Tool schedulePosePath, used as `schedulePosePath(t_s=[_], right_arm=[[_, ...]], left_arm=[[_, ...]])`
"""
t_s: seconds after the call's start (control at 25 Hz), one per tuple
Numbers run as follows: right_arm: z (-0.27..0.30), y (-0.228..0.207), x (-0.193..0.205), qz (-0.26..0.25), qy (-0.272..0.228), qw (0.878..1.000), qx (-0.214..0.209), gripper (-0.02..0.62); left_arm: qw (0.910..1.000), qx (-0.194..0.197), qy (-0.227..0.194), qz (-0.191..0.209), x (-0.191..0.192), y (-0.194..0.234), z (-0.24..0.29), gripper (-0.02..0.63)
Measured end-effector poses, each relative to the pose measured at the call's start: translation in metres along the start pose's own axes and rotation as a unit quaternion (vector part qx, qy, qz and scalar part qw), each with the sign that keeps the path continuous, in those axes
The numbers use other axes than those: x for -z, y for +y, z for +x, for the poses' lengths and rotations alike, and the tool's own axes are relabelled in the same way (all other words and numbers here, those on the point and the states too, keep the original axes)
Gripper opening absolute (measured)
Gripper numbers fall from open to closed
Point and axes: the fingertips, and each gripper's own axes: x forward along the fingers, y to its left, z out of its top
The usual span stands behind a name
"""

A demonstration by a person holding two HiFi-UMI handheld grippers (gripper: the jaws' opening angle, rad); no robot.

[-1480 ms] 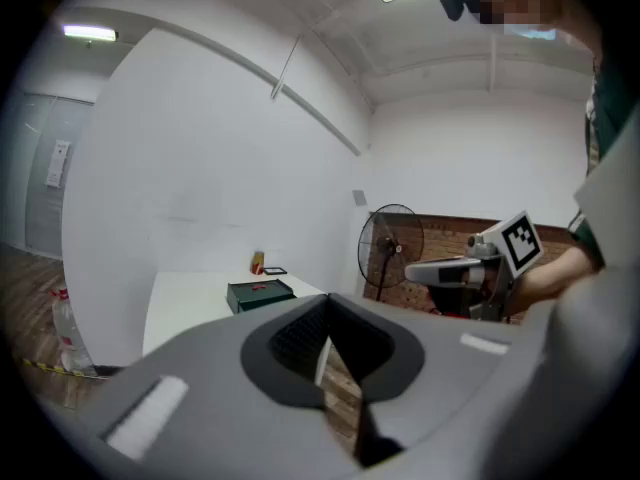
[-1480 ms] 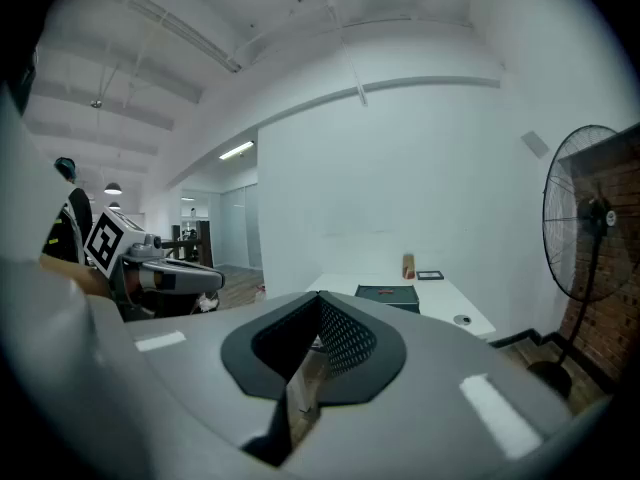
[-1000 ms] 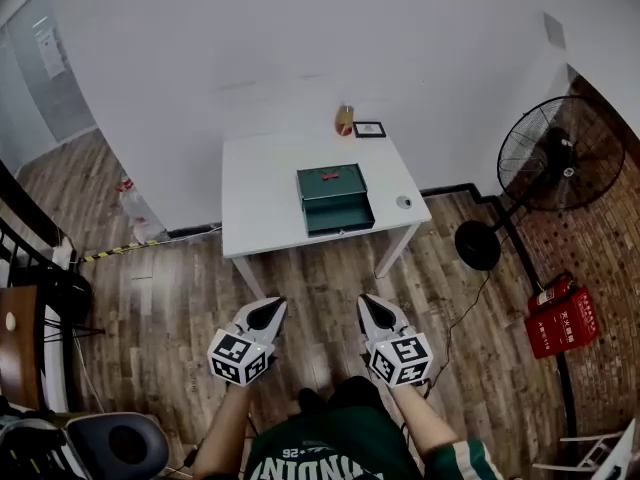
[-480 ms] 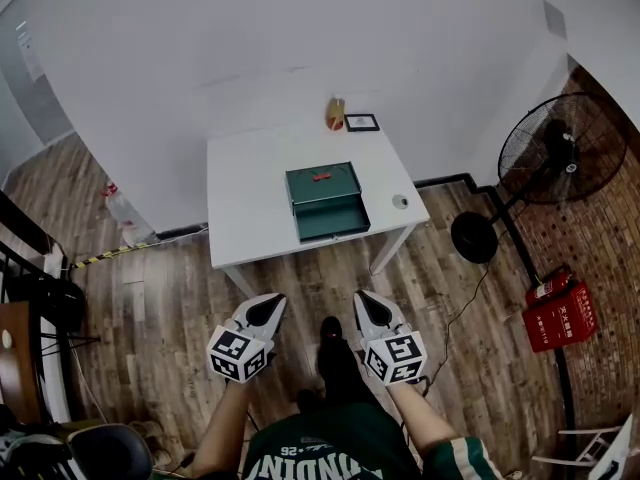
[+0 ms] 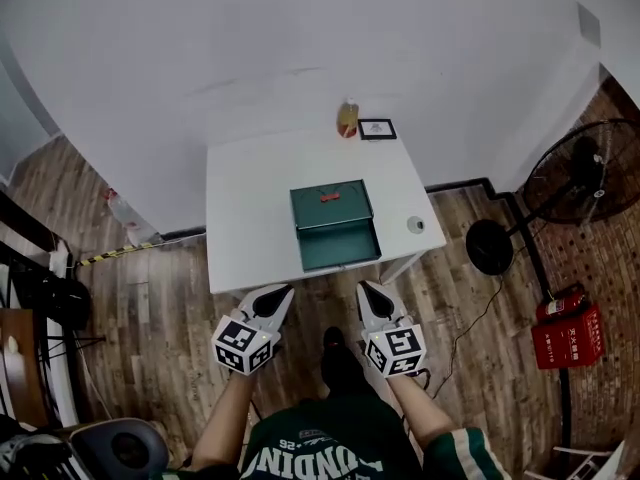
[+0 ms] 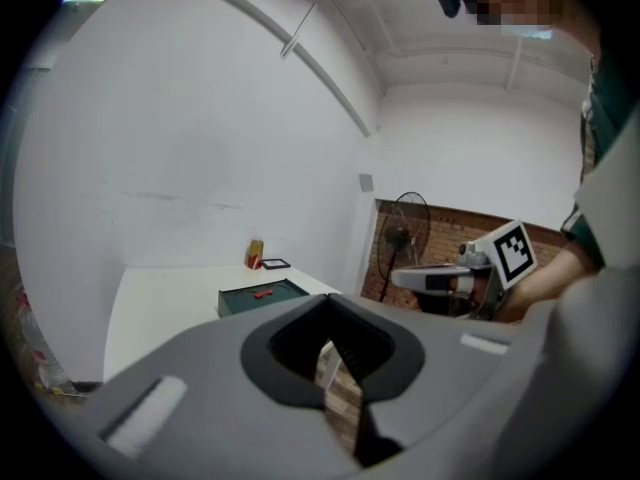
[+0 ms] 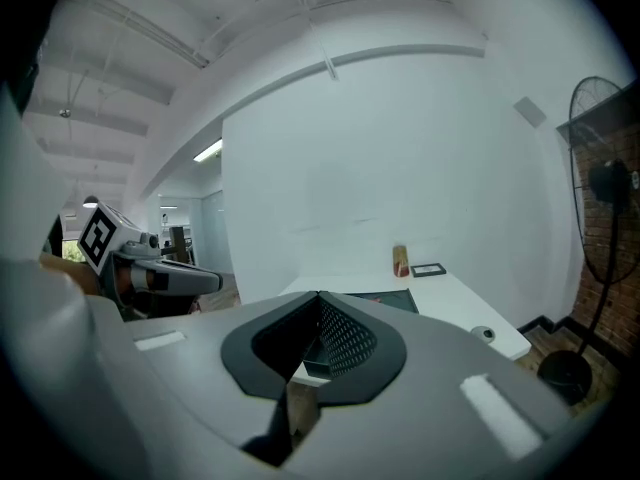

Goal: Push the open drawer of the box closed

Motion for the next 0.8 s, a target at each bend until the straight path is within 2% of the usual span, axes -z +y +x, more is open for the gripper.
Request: schedulePosePath(t_s=[0.2, 0.44, 0.68, 0.8], right_arm=[[0.036, -0.02, 0.015, 0.003, 0.032, 0.999, -0.01, 0.002], [0.066, -0.037, 0.061, 0.015, 0.086, 0.996, -0.012, 0.007], [0.088, -0.056, 0.131, 0.07, 0.176, 0.982, -0.003, 0.105], [0.097, -0.064, 0.157, 0.11, 0.209, 0.972, 0.009, 0.106]], left_arm=[[0.9998, -0.013, 0.012, -0.012, -0.005, 0.023, 0.025, 0.052], [0.9991, -0.024, 0.026, -0.026, -0.002, 0.045, 0.047, 0.052], [0.9976, -0.039, 0.039, -0.042, 0.006, 0.065, 0.059, 0.052], [0.9966, -0.047, 0.046, -0.049, 0.01, 0.072, 0.06, 0.052]])
